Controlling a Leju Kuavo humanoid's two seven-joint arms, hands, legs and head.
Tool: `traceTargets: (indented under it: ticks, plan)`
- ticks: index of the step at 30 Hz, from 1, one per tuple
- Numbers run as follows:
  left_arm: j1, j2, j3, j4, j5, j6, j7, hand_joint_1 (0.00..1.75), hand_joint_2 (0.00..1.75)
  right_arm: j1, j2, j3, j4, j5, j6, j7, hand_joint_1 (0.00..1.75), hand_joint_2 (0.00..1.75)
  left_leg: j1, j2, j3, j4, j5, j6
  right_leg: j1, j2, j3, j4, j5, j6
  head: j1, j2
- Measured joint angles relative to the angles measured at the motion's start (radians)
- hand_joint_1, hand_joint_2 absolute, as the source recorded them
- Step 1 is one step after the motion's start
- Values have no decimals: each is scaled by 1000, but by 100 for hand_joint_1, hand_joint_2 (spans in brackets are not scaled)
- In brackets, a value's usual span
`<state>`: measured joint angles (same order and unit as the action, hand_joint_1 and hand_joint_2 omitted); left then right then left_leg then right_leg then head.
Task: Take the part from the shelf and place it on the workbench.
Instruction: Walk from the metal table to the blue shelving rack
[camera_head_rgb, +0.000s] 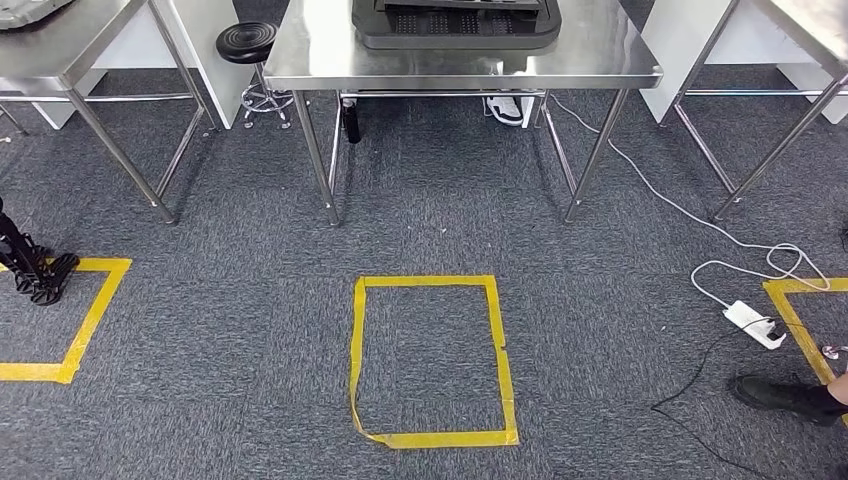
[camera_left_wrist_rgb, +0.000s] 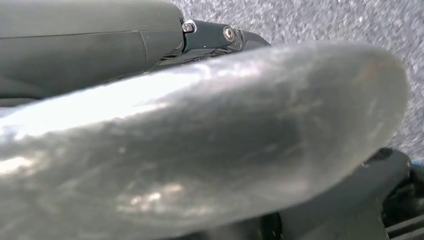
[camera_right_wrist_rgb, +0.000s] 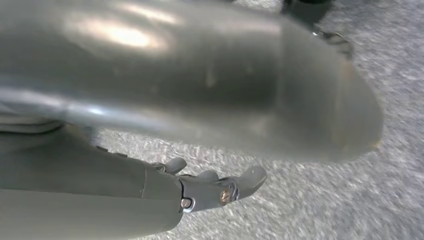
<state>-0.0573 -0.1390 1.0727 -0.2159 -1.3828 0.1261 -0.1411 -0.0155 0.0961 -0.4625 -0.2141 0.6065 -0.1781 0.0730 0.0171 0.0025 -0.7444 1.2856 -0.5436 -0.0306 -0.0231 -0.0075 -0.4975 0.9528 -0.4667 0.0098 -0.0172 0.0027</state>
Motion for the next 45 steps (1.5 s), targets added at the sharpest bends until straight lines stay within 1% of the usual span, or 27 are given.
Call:
traceTargets:
  ticks: [1,2,3,5,7,9,10,12,14,15,17,18,19,21,22,24,25,26,29,30,31,32,34,36,38,42,45]
  plan:
    - [0,0,0,0,0,0,0,0,0,0,0,0,0,0,0,0,0,0,2,-1,16,26,18,-3,-1,0,-18,7,10,4,0,0]
    - [-1,0,0,0,0,0,0,0,0,0,1,0,0,0,0,1,0,0,6,-1,50,13,44,-6,-4,-1,-36,18,18,9,0,0]
    - [-1,0,0,0,0,1,0,0,0,1,1,0,0,1,0,1,0,0,11,-2,104,-37,60,-11,-6,-1,-55,32,24,14,-1,0]
    - [-4,-2,-1,0,0,1,0,0,0,1,1,0,0,3,0,1,0,0,14,-9,211,-173,36,-15,-5,0,-88,61,31,26,-5,0]
    - [-7,-3,-2,-1,-1,1,-2,0,0,0,1,0,0,6,0,1,0,0,7,-15,248,-242,5,-1,-2,1,-104,73,44,41,-7,0]
    - [-8,-3,-2,0,-2,1,-3,0,0,3,2,0,2,7,0,1,0,0,2,-11,225,-247,18,26,-4,3,-115,72,55,58,-8,0]
    - [-9,-3,-2,0,-2,1,-3,0,0,4,2,0,3,7,0,1,0,0,1,-9,210,-249,32,41,-6,3,-125,82,41,59,-8,0]
    - [-10,-2,-2,-1,-1,2,-4,0,0,5,2,0,5,7,0,1,0,0,1,-5,174,-252,60,62,-8,5,-158,154,-38,47,-5,0]
    - [-10,-2,-3,-1,-2,4,-5,0,0,4,4,1,5,7,0,1,0,0,-2,-4,140,-252,87,67,-7,5,-188,276,-113,43,-3,0]
    - [-10,-2,-4,-1,-4,5,-6,0,0,4,3,1,5,8,0,1,0,0,-4,-3,124,-252,100,67,-7,6,-193,329,-116,50,-3,0]
    - [-10,-3,-7,0,-7,8,-9,0,0,3,2,0,5,11,0,1,0,0,-7,0,90,-251,129,64,-5,6,-165,356,-68,72,-3,0]
    - [-10,-3,-8,0,-8,9,-9,0,0,3,2,0,5,13,0,1,0,0,-7,0,75,-251,142,62,-2,6,-124,318,-42,76,-3,0]
    - [-10,-4,-8,0,-8,9,-10,0,0,2,1,0,5,16,0,1,0,0,-8,0,63,-251,155,58,3,5,-62,243,-40,68,-3,0]
    - [-9,-7,-9,0,-8,11,-9,0,0,-1,-1,1,5,21,0,1,0,0,-11,1,53,-251,177,47,13,0,49,78,-79,42,-4,0]
    - [-9,-8,-9,0,-8,11,-9,0,0,-2,-2,1,5,23,-1,1,0,0,-11,3,54,-255,187,39,18,-2,78,27,-98,30,-6,0]
    - [-8,-8,-9,0,-8,12,-7,0,0,-3,-1,2,5,28,-2,2,0,0,-7,6,55,-265,205,24,16,-2,76,8,-92,17,-9,0]
    - [-8,-9,-9,0,-8,12,-5,0,0,-2,0,2,5,30,-2,4,0,0,-5,6,52,-261,196,19,13,-2,71,6,-81,10,-10,0]
    - [-6,-9,-9,0,-8,13,-4,0,0,-1,0,2,5,32,-2,6,0,0,-3,5,45,-240,168,14,8,-2,65,4,-70,3,-11,0]
    - [-1,-9,-10,0,-9,19,-3,0,0,5,0,2,5,37,-1,9,0,0,-1,1,2,-66,28,2,6,-4,42,3,-44,-8,-13,0]
    - [0,-9,-10,0,-9,21,-3,0,0,6,1,2,5,38,-1,9,0,0,0,0,-4,-14,8,-2,6,-4,34,4,-39,-6,-12,0]
    - [0,-9,-10,0,-9,22,-3,0,0,7,2,2,5,40,-1,9,0,0,2,-1,8,2,9,-5,5,-4,28,5,-35,-3,-13,0]
    - [0,-9,-10,0,-10,24,-2,0,0,8,3,3,5,42,-1,9,0,0,5,-1,39,-20,24,-8,4,-4,24,7,-32,0,-12,0]
    - [0,-9,-10,0,-10,27,-2,0,0,9,4,3,5,44,-1,9,0,0,12,-2,140,-147,54,-14,1,-4,19,18,-32,7,-13,0]
    - [0,-11,-10,0,-11,29,-2,0,0,8,4,4,6,48,-1,9,0,0,11,-8,196,-231,63,-6,2,-1,11,34,-34,17,-14,0]
    - [0,-13,-11,0,-12,30,-1,0,0,7,3,5,6,53,-1,10,0,0,9,-12,192,-241,61,11,5,1,1,43,-36,25,-14,0]
    - [-1,-14,-11,0,-12,30,0,0,0,7,1,6,6,59,-1,10,0,0,4,-12,178,-246,65,23,6,2,-14,38,-26,16,-11,0]
    - [-1,-15,-11,0,-12,30,0,0,0,7,1,6,6,60,-1,10,0,0,-2,-12,172,-246,70,31,5,2,-19,32,-17,26,-11,0]
